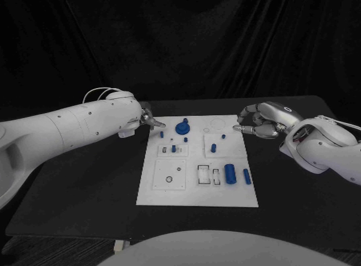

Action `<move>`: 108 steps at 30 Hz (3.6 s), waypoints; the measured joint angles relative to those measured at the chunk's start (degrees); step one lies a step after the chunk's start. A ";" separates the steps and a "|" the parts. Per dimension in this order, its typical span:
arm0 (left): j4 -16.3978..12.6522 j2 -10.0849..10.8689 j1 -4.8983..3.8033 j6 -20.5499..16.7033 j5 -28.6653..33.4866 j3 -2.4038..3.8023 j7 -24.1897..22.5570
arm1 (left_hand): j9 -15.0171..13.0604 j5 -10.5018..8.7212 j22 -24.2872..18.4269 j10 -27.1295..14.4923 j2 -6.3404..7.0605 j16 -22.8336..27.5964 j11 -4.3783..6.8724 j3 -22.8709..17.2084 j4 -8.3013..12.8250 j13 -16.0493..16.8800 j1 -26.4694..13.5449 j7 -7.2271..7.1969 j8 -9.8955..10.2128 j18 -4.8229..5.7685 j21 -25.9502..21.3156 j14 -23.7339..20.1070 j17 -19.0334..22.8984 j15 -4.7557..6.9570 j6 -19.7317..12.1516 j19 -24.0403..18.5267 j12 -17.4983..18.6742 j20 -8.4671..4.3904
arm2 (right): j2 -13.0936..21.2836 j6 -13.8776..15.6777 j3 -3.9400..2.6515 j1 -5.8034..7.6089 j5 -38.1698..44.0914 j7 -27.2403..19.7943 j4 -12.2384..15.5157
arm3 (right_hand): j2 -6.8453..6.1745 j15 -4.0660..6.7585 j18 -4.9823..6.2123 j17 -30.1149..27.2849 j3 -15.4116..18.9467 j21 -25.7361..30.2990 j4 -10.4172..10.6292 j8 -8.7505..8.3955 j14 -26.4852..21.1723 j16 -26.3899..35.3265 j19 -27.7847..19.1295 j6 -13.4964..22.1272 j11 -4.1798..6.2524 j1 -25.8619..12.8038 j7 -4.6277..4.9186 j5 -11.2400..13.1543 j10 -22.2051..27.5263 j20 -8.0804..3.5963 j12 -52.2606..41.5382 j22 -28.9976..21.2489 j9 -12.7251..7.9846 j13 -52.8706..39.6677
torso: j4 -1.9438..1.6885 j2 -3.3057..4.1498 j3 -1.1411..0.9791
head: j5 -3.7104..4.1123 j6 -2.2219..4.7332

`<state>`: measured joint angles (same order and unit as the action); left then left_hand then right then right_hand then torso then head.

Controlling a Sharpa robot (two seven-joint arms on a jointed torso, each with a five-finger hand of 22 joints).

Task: Assemble the parts on the task board

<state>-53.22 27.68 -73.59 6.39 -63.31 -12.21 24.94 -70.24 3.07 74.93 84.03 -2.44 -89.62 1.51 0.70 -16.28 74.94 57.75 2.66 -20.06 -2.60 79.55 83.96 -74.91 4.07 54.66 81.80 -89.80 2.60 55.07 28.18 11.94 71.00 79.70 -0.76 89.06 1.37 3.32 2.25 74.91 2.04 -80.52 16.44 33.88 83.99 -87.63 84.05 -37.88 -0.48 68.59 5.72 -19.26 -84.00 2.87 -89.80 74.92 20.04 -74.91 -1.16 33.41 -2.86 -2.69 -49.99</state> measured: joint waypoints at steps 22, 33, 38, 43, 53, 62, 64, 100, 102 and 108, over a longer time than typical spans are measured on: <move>0.99 -1.09 0.60 2.16 -0.25 0.01 -1.43 | 1.20 0.38 -0.01 -0.22 -0.60 0.00 -0.60 0.47 0.16 -0.01 0.61 0.21 2.22 0.00 -1.77 -0.01 0.00 -0.81 -0.21 -1.14 0.00 0.70 | 0.00 -0.39 0.00 -0.17 -0.04 0.01 -0.02 | 0.00 0.00 0.00 0.00 0.00 0.00 0.00 0.00 0.00 0.00 0.00 0.00 -0.42 0.00 0.00 0.00 0.01 0.00 0.00 -0.01 -0.12 0.00 | 0.00 -0.05 -0.03 | 0.02 -0.01; 1.52 -1.79 1.23 2.94 -0.28 0.01 -1.55 | 1.77 0.80 -0.01 -0.02 -1.07 0.00 -0.80 0.47 0.16 -0.02 1.07 0.21 2.99 0.00 -2.25 -0.01 0.00 -0.80 -0.21 -1.55 0.00 1.11 | 0.04 -0.59 0.00 -0.22 -0.18 0.01 -0.02 | 0.00 0.00 0.00 0.00 0.00 0.00 0.00 0.00 0.00 0.00 0.00 0.00 -0.42 0.00 0.00 0.01 0.01 0.00 0.00 -0.01 -0.12 -0.04 | 0.01 -0.08 -0.05 | 0.15 -0.01; 1.77 -2.13 1.44 3.27 -0.29 0.01 -1.60 | 2.20 2.09 -0.02 -0.03 -1.64 0.00 -0.80 0.61 0.34 -0.02 1.64 0.36 3.94 0.00 -2.54 0.20 0.00 -1.01 -0.07 -1.75 0.23 1.31 | 0.04 -0.70 0.00 -0.24 -0.36 0.02 -0.02 | 0.00 0.00 0.00 0.00 0.00 0.00 0.00 0.00 0.00 0.00 0.00 0.00 -0.42 0.00 0.00 0.01 0.01 0.00 0.00 -0.01 -0.12 -0.03 | 0.02 -0.08 -0.05 | 0.14 -0.01; 1.90 -2.26 1.56 3.51 -0.30 0.01 -1.63 | 2.71 5.24 -0.02 -0.03 -1.84 0.00 -0.79 -0.11 1.69 -0.02 3.68 0.53 5.00 0.00 -2.66 -0.01 0.00 -1.22 0.11 -1.75 0.27 1.31 | 0.05 -0.81 0.00 -0.26 -0.51 0.03 -0.03 | 0.00 0.00 0.00 0.00 0.00 0.00 0.00 0.00 0.00 0.00 0.00 0.00 -0.42 0.00 0.00 0.01 0.00 0.00 0.00 -0.01 -0.12 -0.03 | 0.03 -0.07 -0.07 | 0.13 -0.01; 2.35 -2.55 1.66 3.76 -0.32 0.01 -1.76 | 3.17 9.61 -0.02 -0.02 -2.38 0.00 -0.79 -1.06 2.64 -0.02 4.90 0.73 6.13 0.00 -3.32 -0.01 0.00 -1.21 0.31 -2.15 0.45 1.31 | 0.09 -0.99 0.00 -0.30 -0.67 0.06 -0.04 | 0.00 0.00 -0.01 0.00 0.00 0.00 0.00 0.00 0.00 0.00 0.00 0.00 -0.42 0.00 0.00 -0.22 0.00 0.00 0.00 -0.02 -0.19 -0.02 | 0.03 -0.05 -0.07 | 0.29 -0.01; 2.64 -2.80 1.71 3.94 -0.33 0.01 -1.95 | 3.33 14.13 -0.02 -0.02 -2.49 0.00 -0.79 -2.80 3.79 -0.02 6.73 0.72 7.27 0.00 -3.55 -0.01 0.00 -1.21 0.32 -2.15 0.45 1.31 | 0.19 -1.23 0.00 -0.31 -0.72 0.13 -0.04 | 0.00 -0.23 0.00 0.00 0.00 0.28 0.00 0.00 -0.01 0.00 -0.08 -0.21 -0.42 0.00 0.21 -0.22 0.00 0.08 0.00 -0.02 -0.36 -0.02 | 0.01 -0.05 -0.07 | 0.46 -0.01; 2.66 -2.83 1.73 3.95 -0.33 0.01 -2.06 | 3.39 14.37 -0.02 -0.03 -2.43 0.00 -0.79 -3.94 4.36 -0.02 7.44 0.51 7.36 0.00 -3.55 -0.01 0.00 -1.21 0.53 -2.16 0.45 1.31 | 0.21 -1.30 0.00 -0.32 -0.72 0.15 -0.03 | 0.00 -0.37 -0.01 0.00 0.00 0.28 0.00 0.00 -0.05 0.00 -0.21 -0.60 -0.41 0.00 0.19 -0.22 0.00 0.21 0.00 -0.02 -0.37 -0.02 | 0.01 -0.05 -0.07 | 0.46 -0.01; -9.32 4.74 0.99 0.98 0.55 -0.01 -3.55 | -0.22 23.55 -0.03 -0.03 5.21 0.00 -0.79 -32.30 8.70 -0.03 3.06 -0.11 7.31 0.00 -3.32 -0.01 0.00 -0.78 3.65 -2.15 1.56 0.48 | 0.28 -2.62 -0.01 -0.72 -0.90 0.55 -0.18 | 0.91 -0.37 -0.01 0.00 -0.04 0.50 -0.04 -0.22 -0.05 0.00 -0.01 -1.43 -0.41 0.92 0.20 -1.33 0.00 0.41 0.00 0.01 -1.08 0.00 | 0.01 -0.08 -0.05 | 0.45 -0.01; -11.60 6.17 0.55 0.58 1.89 0.01 -2.83 | 0.00 23.55 -0.03 -0.03 5.38 0.00 -0.79 -32.90 9.30 -0.03 2.88 -0.04 7.37 0.00 -3.32 -0.01 0.00 -0.78 3.71 -2.06 1.56 0.39 | 0.31 -2.68 -0.01 -0.84 -0.93 0.57 -0.20 | 0.91 -0.37 0.00 0.00 -0.16 0.50 -0.16 -0.22 -0.05 0.00 0.00 -1.64 -0.41 0.92 0.41 -1.33 0.00 0.41 0.00 0.01 -1.17 0.00 | 0.01 -0.10 -0.05 | 0.39 -0.01; -17.26 9.56 0.11 -0.47 6.23 0.03 -0.12 | 0.17 23.54 -0.03 -0.03 5.50 0.00 -0.79 -33.41 9.81 -0.03 2.76 0.01 7.58 0.00 -3.32 -0.01 -0.04 -0.78 3.76 -1.94 1.56 0.28 | 0.35 -2.86 -0.01 -1.34 -1.14 0.62 -0.36 | 1.14 -0.37 -0.01 0.00 -0.16 0.50 -0.16 -0.22 -0.05 0.23 -0.01 -1.64 -0.41 1.15 0.41 -1.33 0.00 0.41 0.00 0.00 -1.22 0.00 | 0.00 -0.13 -0.05 | 0.17 -0.01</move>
<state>-70.48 37.24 -73.48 5.92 -57.09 -12.18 24.81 -70.08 26.61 74.90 84.01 3.06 -89.62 0.72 -32.70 -6.47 74.91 60.51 2.67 -12.48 -2.60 76.22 83.95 -74.95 3.29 58.42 79.86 -88.24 2.88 55.43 25.32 11.93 69.66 78.56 -0.14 88.70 2.51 2.95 2.24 74.90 1.88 -80.02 16.28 33.65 83.94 -87.40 84.04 -39.52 -0.90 69.74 6.13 -20.59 -84.00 3.28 -89.80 74.93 18.81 -74.91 -1.16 33.28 -2.91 -2.52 -50.00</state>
